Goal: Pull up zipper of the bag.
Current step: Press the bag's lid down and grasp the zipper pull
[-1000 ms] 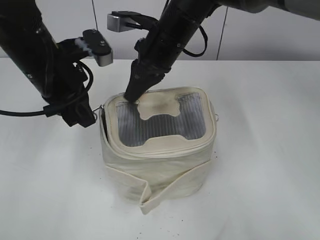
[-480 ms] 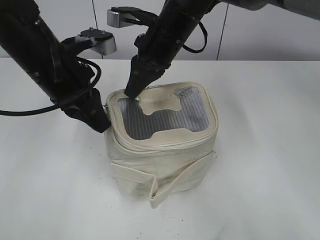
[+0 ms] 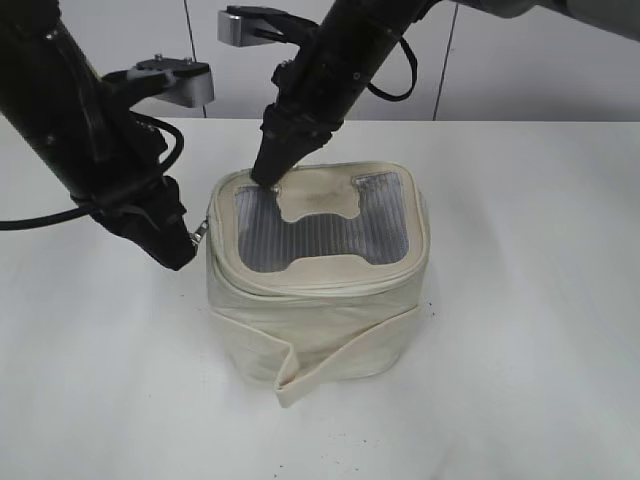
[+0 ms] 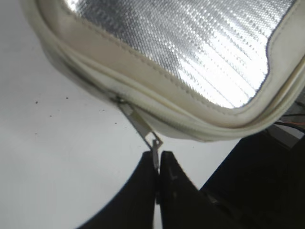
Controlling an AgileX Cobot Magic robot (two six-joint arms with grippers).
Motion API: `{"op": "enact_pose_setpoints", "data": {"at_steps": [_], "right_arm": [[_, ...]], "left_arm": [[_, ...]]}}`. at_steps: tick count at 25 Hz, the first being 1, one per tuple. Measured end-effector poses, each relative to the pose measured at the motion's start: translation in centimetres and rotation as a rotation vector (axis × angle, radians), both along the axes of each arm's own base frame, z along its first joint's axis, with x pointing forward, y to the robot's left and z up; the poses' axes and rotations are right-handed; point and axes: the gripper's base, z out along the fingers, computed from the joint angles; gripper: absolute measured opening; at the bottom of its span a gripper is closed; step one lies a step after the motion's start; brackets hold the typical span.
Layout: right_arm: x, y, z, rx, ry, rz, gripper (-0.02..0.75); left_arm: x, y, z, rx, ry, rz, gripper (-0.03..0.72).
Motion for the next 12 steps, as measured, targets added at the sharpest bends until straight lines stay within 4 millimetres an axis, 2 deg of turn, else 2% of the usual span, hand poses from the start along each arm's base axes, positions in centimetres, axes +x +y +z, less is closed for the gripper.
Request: {"op": "enact_pose_setpoints", "data": {"at_steps": [3, 7, 12], "right_arm": [[0.7, -0.6, 0.5, 0.010, -0.006, -0.039, 0.036], [1.3, -1.0, 1.2, 0.013, -0.026, -0.060, 0.032], [1.4, -1.1, 1.2, -0.002, -0.028, -0.073, 0.032]], "left_arm": [[-0.4, 0.4, 1.1, 0.017, -0.031, 0.032, -0.002], [-0.8, 0.4, 1.5, 0.002, -0.020, 0.060, -0.002], [-2.2, 0.1, -0.3, -0.020, 0.087, 0.078, -0.002]]}}
